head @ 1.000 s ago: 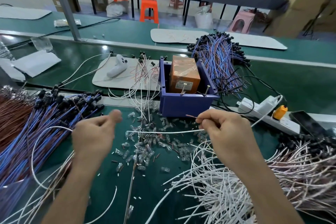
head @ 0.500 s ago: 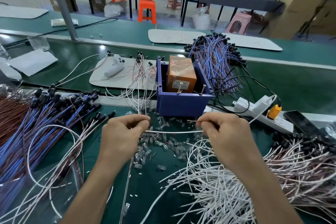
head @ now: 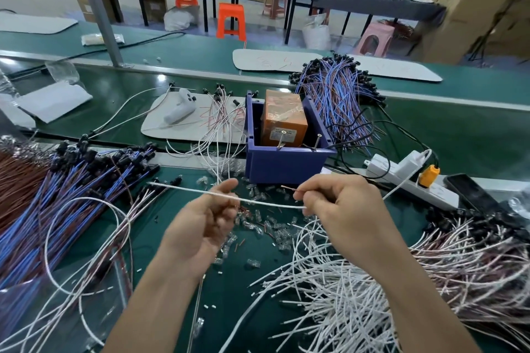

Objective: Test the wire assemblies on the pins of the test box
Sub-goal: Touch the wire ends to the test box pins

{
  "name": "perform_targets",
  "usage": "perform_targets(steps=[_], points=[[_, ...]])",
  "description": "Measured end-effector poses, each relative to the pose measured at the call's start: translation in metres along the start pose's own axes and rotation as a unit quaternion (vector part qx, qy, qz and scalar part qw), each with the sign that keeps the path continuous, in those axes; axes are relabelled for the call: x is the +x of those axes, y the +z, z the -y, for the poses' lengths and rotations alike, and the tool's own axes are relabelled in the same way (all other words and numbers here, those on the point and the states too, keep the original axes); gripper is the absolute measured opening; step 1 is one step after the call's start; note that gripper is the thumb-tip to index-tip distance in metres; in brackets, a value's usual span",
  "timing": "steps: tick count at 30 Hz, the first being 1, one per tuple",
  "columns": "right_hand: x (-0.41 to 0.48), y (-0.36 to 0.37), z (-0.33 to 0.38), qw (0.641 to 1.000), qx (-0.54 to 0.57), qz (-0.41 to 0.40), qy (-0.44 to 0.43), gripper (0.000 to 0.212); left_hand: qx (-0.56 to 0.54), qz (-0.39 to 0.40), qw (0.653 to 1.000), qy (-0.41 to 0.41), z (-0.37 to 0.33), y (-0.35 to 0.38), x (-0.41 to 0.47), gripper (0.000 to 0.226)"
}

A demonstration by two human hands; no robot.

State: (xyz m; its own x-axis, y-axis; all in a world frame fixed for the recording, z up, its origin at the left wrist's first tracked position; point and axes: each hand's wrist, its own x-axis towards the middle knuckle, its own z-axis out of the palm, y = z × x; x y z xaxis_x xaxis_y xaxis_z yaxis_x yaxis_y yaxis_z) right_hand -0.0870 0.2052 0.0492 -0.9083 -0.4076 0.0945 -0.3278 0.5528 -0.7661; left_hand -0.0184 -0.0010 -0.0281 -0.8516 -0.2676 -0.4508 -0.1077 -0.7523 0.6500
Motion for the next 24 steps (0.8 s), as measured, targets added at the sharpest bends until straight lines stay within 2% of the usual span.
perform_targets(steps=[2,4,6,7,8,10,12,15,16,18,20,21,22,24], points=[[0.0,0.0,-0.003,1.0,-0.015,-0.012,0.009,0.028,-0.035,0.014,0.999,0.012,-0.01,-0.008,-0.003,0.041],[0.003,0.001,-0.005,0.999,-0.045,-0.016,0.028,0.028,-0.117,0.04,0.992,0.017,-0.019,-0.019,-0.008,0.043],[0.007,0.003,-0.007,0.995,-0.082,-0.012,0.048,0.026,-0.195,0.062,0.978,0.035,-0.028,-0.028,-0.012,0.064],[0.008,0.004,-0.008,0.994,-0.097,-0.01,0.052,0.026,-0.212,0.061,0.974,0.048,-0.032,-0.032,-0.013,0.066],[0.008,0.006,-0.008,0.993,-0.105,-0.004,0.052,0.026,-0.216,0.055,0.973,0.058,-0.036,-0.033,-0.014,0.055],[0.008,0.009,-0.006,0.993,-0.105,0.02,0.051,0.029,-0.205,0.032,0.975,0.074,-0.042,-0.033,-0.013,0.014],[0.01,0.01,-0.004,0.991,-0.121,0.035,0.042,0.03,-0.143,0.012,0.985,0.091,-0.042,-0.03,-0.01,0.021],[0.017,0.004,-0.002,0.989,-0.149,0.003,0.02,0.022,0.035,-0.027,0.991,0.122,-0.041,-0.02,-0.009,0.013],[0.021,0.001,0.0,0.993,-0.12,0.0,0.018,0.019,0.089,-0.032,0.987,0.127,-0.04,-0.015,-0.01,0.017],[0.029,-0.003,0.006,0.999,0.011,0.023,0.03,0.018,0.146,-0.03,0.98,0.132,-0.038,-0.004,-0.01,0.027],[0.038,-0.008,0.016,0.985,0.158,0.053,0.048,0.017,0.189,-0.021,0.972,0.14,-0.039,0.01,-0.012,0.015],[0.043,-0.011,0.02,0.978,0.194,0.058,0.048,0.015,0.222,-0.024,0.963,0.15,-0.039,0.019,-0.014,0.003],[0.047,-0.016,0.023,0.979,0.194,0.058,0.04,0.014,0.269,-0.035,0.947,0.175,-0.038,0.026,-0.013,0.01],[0.056,-0.027,0.024,0.992,0.118,0.045,0.009,0.014,0.375,-0.065,0.894,0.237,-0.037,0.037,-0.009,0.022]])
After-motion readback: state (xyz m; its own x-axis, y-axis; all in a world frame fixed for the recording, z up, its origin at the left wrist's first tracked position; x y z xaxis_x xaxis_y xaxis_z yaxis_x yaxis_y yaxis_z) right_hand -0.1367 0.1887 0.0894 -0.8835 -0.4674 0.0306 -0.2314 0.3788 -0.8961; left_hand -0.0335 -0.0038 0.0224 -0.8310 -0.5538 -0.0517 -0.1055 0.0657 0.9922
